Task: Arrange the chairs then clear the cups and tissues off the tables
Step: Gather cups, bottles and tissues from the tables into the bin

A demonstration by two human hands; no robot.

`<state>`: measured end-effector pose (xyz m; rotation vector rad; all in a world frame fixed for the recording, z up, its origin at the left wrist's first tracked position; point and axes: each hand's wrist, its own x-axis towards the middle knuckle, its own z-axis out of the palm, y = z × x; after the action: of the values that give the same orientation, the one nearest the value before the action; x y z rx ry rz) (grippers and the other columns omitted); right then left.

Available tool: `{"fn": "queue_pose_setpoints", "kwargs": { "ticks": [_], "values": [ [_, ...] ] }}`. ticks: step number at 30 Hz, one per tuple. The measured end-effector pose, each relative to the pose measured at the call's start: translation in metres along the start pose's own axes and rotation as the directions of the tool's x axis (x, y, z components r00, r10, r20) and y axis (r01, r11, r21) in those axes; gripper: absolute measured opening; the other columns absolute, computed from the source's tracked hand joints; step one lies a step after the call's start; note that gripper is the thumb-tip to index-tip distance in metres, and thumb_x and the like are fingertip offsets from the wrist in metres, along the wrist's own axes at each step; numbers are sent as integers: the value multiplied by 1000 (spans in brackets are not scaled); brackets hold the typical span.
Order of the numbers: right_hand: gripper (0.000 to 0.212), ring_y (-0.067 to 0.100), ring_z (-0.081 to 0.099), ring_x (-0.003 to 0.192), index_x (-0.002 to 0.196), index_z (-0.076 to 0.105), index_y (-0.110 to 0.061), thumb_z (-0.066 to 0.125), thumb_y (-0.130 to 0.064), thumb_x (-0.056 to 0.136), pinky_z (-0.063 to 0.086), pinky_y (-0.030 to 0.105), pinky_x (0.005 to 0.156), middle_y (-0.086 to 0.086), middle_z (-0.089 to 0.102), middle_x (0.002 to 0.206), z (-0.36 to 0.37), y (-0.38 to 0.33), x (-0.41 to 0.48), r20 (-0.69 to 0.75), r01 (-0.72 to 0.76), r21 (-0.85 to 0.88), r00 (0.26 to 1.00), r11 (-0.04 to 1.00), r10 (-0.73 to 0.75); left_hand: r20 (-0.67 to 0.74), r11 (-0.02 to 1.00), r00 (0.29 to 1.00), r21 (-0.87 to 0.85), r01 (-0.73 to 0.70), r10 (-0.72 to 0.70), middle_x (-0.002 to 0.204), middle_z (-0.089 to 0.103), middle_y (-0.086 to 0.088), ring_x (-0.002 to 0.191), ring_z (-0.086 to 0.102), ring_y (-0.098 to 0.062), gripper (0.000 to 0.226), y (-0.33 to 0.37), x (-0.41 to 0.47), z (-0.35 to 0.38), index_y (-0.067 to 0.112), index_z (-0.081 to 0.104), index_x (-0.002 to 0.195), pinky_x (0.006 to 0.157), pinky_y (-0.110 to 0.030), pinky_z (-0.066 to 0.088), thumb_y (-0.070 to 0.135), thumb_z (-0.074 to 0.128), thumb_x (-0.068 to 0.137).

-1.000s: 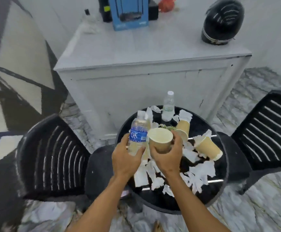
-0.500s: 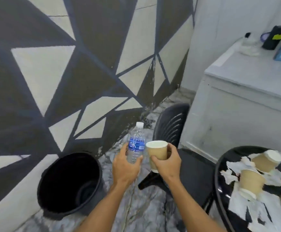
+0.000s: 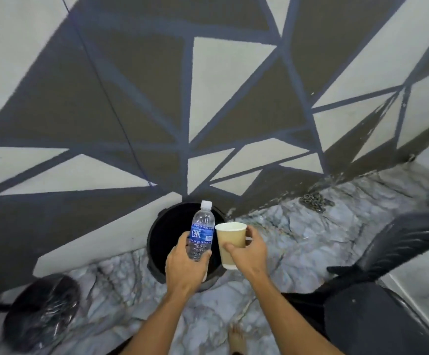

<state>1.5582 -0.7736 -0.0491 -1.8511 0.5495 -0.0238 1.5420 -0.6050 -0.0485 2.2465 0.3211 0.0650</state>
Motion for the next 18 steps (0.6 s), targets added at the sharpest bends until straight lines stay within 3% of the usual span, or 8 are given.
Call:
{"fn": "queue_pose_setpoints", "kwargs": {
  "ticks": [4, 10, 18],
  "values": [
    [56, 1, 59, 82, 108, 55, -30, 87, -13, 66, 49, 22, 69, -9, 62, 97, 26, -9, 38, 101, -37, -2, 994, 999, 37, -48, 994, 993, 9, 104, -104, 107, 64, 13, 102, 60, -11, 75, -11, 26, 3, 35, 44, 136, 90, -43, 54, 50, 79, 72],
    [68, 14, 66, 92, 121, 60, -23, 89, -26, 59, 58, 36, 82, -4, 69, 107, 59, -13, 74, 169, -59, -83, 983, 995, 72, -70, 982, 980, 16, 189, -188, 101, 65, 15, 97, 61, -9, 71, -17, 61, 9, 33, 49, 132, 87, -41, 56, 44, 83, 72],
    [60, 13, 65, 89, 116, 62, -23, 90, -30, 63, 51, 27, 72, -7, 67, 102, 115, -36, 111, 188, -78, -144, 977, 986, 104, -67, 969, 967, 3, 247, -246, 100, 65, 17, 98, 64, -11, 72, -42, 119, -4, 35, 47, 133, 87, -42, 56, 47, 81, 71]
  ]
}}
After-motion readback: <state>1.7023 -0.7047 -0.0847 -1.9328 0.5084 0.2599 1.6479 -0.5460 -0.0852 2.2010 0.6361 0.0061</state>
